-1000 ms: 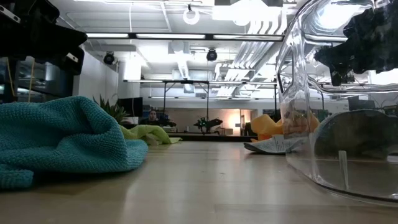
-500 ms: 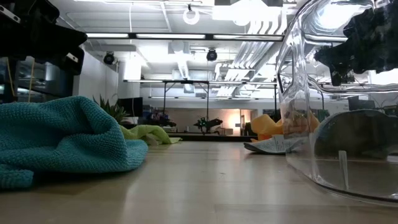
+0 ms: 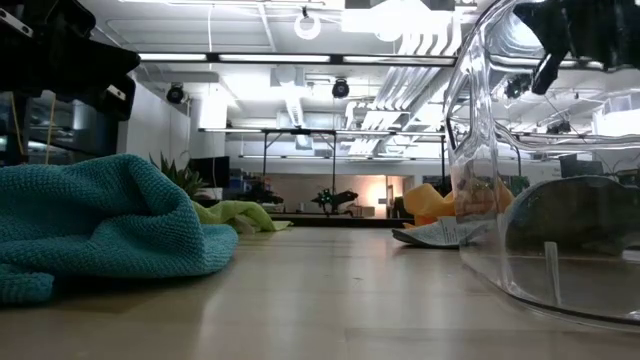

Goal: Fold microfiber towels
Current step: Fold the gray cloth

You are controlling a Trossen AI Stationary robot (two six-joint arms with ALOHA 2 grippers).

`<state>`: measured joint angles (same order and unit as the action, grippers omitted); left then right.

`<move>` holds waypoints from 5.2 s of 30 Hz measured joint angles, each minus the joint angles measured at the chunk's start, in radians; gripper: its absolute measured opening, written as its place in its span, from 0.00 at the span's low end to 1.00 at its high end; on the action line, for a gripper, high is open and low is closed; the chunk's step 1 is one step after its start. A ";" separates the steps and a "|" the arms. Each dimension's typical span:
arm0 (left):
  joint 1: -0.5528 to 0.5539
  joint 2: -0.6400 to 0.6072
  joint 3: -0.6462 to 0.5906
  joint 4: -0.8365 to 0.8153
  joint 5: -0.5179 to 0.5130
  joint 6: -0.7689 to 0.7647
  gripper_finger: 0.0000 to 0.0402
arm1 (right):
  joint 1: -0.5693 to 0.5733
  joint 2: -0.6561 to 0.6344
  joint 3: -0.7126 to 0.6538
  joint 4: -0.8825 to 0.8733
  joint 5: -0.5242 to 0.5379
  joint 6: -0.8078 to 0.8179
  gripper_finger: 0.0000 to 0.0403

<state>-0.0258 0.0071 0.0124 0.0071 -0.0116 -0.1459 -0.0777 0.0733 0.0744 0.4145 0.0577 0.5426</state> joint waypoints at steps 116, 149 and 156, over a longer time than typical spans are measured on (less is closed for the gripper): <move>0.019 1.852 0.797 0.453 -0.266 0.050 0.55 | 0.058 1.341 1.024 -1.030 -0.050 -0.072 0.00; 0.171 1.580 0.796 -0.067 -0.055 0.116 0.00 | -0.011 1.341 1.094 -1.164 -0.026 -0.151 0.50; 0.215 1.534 0.796 -0.257 -0.017 0.090 0.00 | -0.005 1.349 0.983 -0.953 -0.199 -0.093 0.52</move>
<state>0.1893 1.5410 0.8089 -0.2498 -0.0288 -0.0564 -0.0831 1.4222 1.0569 -0.5381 -0.1409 0.4494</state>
